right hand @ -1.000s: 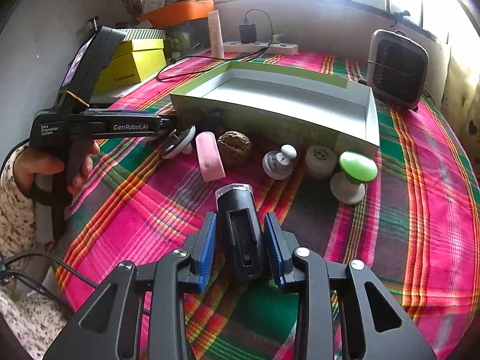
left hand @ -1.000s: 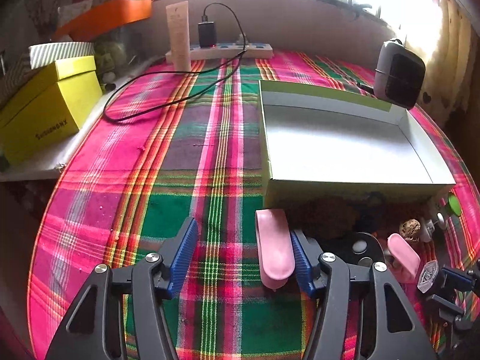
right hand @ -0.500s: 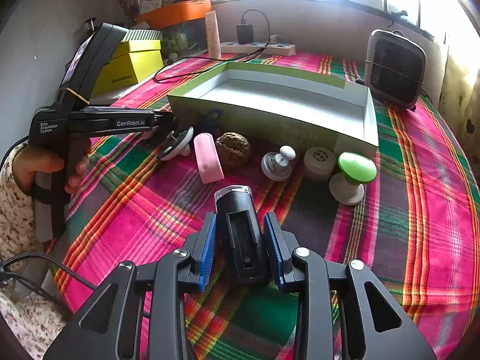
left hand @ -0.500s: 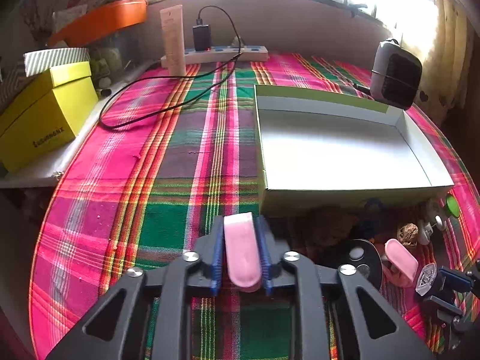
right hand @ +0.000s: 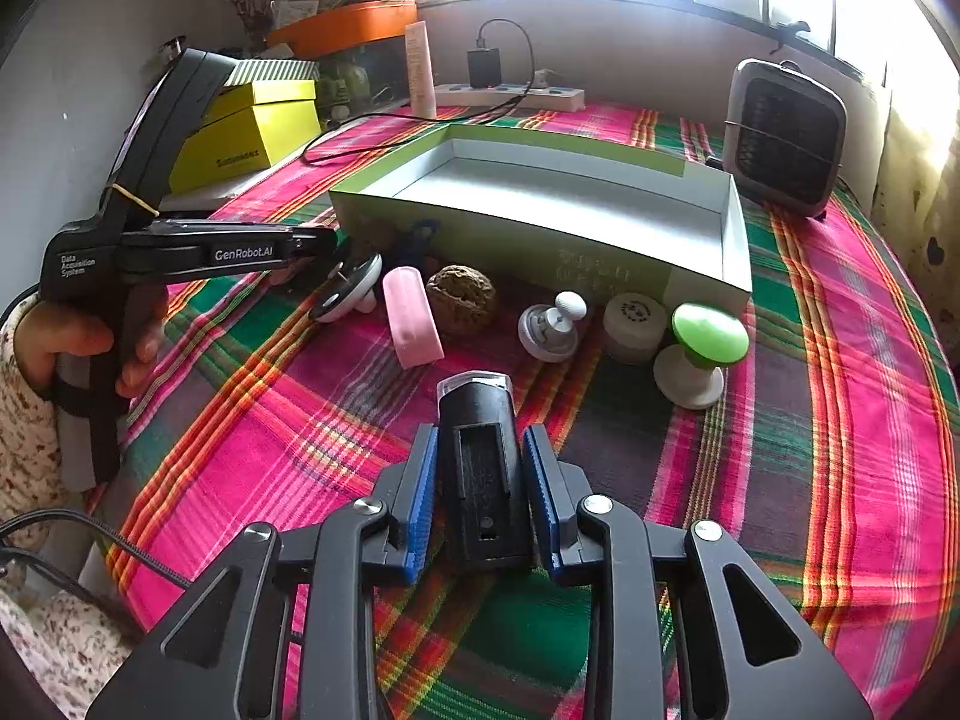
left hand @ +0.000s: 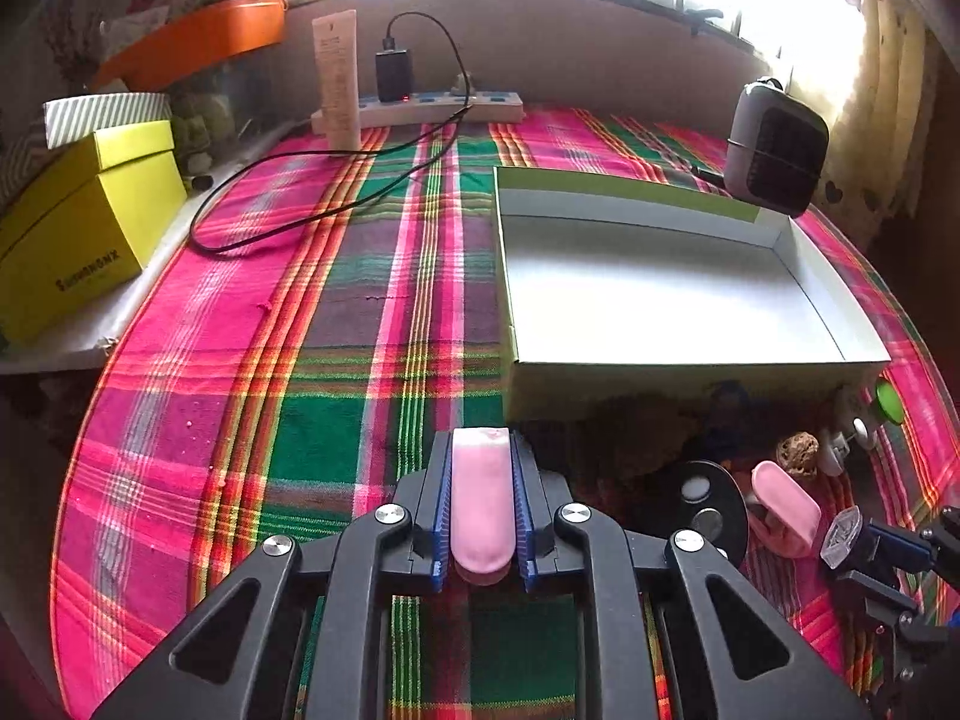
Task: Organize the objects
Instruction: 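Lift and carry the black device and pink piece over the white tray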
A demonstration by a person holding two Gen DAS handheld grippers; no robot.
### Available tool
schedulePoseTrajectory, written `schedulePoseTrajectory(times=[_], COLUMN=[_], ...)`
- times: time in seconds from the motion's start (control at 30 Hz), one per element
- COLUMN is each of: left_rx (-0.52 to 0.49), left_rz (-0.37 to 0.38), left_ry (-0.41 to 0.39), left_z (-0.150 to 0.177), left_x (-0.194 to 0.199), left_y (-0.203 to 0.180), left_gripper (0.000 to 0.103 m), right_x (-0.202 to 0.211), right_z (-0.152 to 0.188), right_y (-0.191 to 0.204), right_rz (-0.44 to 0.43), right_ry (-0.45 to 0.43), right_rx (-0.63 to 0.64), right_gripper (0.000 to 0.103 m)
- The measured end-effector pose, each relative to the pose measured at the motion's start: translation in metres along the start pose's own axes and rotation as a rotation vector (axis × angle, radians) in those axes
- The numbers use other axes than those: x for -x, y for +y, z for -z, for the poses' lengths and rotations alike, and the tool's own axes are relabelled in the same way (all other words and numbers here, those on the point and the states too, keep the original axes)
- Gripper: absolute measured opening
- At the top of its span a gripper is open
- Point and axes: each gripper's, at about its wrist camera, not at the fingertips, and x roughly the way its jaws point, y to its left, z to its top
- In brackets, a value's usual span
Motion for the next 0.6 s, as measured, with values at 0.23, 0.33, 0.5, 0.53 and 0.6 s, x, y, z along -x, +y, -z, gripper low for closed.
schedulePoseTrajectory(times=[0.23,0.33,0.5,0.53,0.6], left_rx=[-0.001,-0.007,-0.022,-0.025,-0.03], left_rz=[0.016,0.023,0.036,0.039,0.045], left_ry=[-0.01,-0.021,-0.038,-0.041,-0.047], left_z=[0.003,0.005,0.004,0.003,0.003], left_x=[0.008,0.015,0.025,0.027,0.03], left_y=[-0.002,-0.004,-0.008,-0.009,-0.011], left_gripper=[0.016,0.016,0.016,0.016,0.016], right_x=[0.002,0.005,0.007,0.007,0.007], right_z=[-0.001,-0.002,-0.007,-0.007,-0.009], right_y=[0.001,0.0,0.002,0.002,0.002], right_rz=[0.006,0.004,0.01,0.011,0.022], right_ry=[-0.002,-0.011,-0.015,-0.015,-0.008], right_rx=[-0.01,-0.018,-0.023,-0.023,-0.026], right_gripper=[0.029,0.029,0.028,0.028,0.028])
